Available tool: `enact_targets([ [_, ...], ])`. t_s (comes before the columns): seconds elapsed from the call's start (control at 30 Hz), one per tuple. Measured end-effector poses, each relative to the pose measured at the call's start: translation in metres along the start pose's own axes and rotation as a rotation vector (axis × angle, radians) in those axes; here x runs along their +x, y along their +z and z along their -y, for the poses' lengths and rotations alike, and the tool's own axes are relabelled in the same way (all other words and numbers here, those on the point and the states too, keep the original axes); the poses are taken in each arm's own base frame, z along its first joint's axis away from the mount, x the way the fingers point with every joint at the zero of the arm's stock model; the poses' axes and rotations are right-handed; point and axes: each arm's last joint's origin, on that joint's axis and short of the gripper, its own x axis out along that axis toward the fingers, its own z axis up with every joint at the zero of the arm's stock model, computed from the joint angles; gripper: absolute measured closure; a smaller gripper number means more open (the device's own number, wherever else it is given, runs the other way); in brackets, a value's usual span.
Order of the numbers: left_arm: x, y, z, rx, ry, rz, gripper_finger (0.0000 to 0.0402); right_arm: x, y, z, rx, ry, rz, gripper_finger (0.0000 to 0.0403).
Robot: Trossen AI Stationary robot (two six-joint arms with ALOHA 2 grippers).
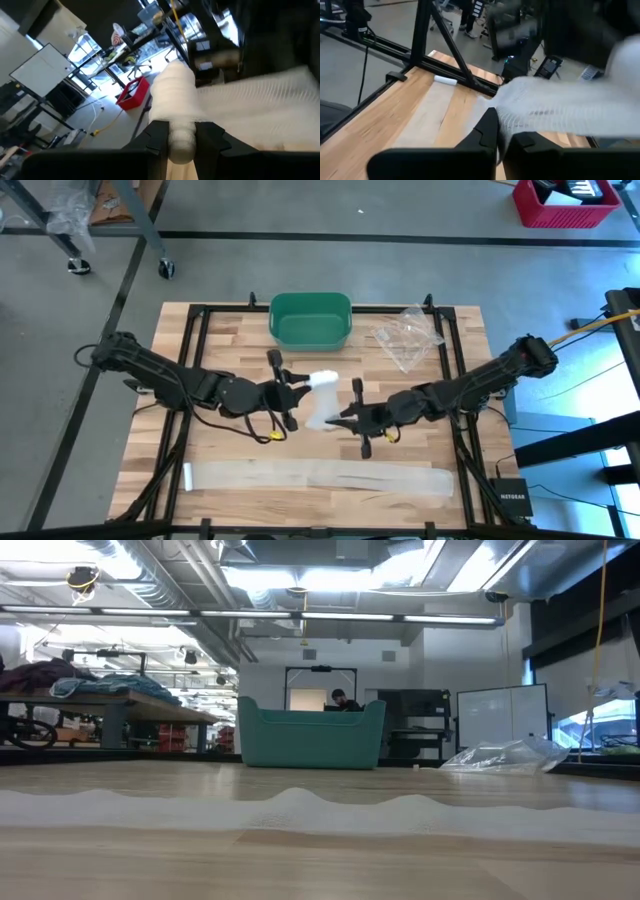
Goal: Roll bandage
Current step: Roll the top white bandage
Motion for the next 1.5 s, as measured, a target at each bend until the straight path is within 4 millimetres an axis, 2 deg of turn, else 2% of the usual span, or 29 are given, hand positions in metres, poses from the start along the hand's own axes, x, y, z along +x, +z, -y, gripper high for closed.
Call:
enact_targets([
  [0.27,0.006,-0.004,0.01,0.102,-0.013,-0.021,0.0347,-0.008,0.034,-0.008,-0.04,0.047,0.015,0.0399],
  [0.53,0.014,-0.008,0.025,0.239,-0.046,-0.032,0.0347,-0.014,0.064,0.004,-0.057,0.03,0.051,0.0386],
  [0.77,0.009,-0.004,0.037,0.328,-0.076,0.008,0.0347,-0.018,0.082,0.024,-0.045,-0.104,0.06,0.0391],
  [0.93,0.004,0.001,0.041,0.343,-0.074,0.04,0.0347,-0.016,0.077,0.045,0.031,-0.288,0.001,0.0379],
  [1.07,0.004,0.002,0.042,0.329,-0.073,0.045,0.0347,-0.013,0.067,0.059,0.059,-0.356,-0.068,0.0334],
  [1.2,0.007,0.0,0.04,0.279,-0.065,0.034,0.0347,-0.011,0.057,0.071,0.099,-0.378,-0.128,0.0274],
  [1.33,0.011,-0.002,0.036,0.255,-0.056,0.02,0.0347,-0.009,0.044,0.085,0.213,-0.356,-0.185,0.0218],
  [1.5,0.016,-0.009,0.034,0.25,-0.062,-0.027,0.0347,-0.008,0.025,0.11,0.393,-0.288,-0.251,0.0172],
])
